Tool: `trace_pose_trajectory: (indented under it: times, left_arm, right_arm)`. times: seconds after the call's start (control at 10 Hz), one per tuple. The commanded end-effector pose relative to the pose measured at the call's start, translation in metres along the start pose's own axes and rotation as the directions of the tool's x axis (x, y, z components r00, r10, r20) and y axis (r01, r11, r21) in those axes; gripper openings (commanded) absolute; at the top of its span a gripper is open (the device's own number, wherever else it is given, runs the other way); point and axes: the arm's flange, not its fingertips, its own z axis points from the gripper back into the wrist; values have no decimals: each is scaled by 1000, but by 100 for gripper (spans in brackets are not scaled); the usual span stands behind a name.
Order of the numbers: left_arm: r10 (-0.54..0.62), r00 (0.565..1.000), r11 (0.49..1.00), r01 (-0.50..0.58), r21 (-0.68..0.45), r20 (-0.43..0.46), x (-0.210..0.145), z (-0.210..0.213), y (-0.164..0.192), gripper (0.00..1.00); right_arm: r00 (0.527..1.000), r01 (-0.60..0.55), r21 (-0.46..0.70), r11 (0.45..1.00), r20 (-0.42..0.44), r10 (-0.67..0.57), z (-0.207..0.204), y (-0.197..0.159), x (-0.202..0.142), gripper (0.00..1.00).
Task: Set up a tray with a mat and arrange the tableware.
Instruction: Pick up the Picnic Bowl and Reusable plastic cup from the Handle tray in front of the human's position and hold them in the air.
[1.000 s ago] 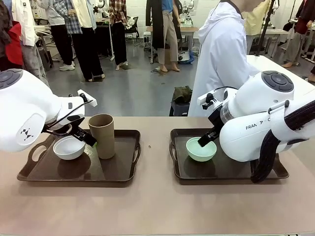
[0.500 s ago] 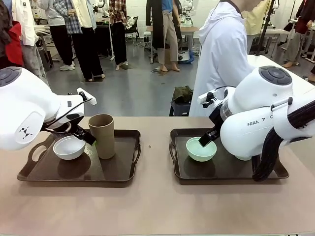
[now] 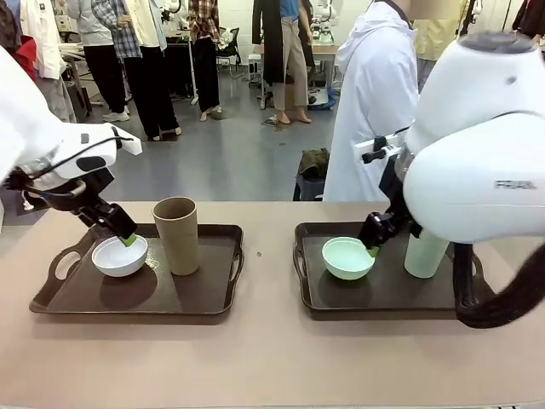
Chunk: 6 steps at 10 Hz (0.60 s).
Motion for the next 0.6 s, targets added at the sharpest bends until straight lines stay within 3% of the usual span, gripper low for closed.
trace_pose_trajectory:
  times: [0.0,0.1,0.3,0.5]
  left_arm:
    - [53,998,998,-54,-35,-14,-52,17,-22,100]
    - [58,998,997,-57,-42,32,-55,21,-19,100]
    - [104,986,974,-75,-212,128,-46,25,17,100]
    - [130,968,936,-49,-349,213,-56,36,50,100]
  right_arm:
    - [998,52,44,998,-43,-50,5,4,-58,100]
    - [997,73,88,994,-26,-71,3,-11,-68,100]
    - [980,187,277,943,9,-197,-2,-78,-74,100]
    - [959,242,391,888,41,-280,-2,-129,-92,100]
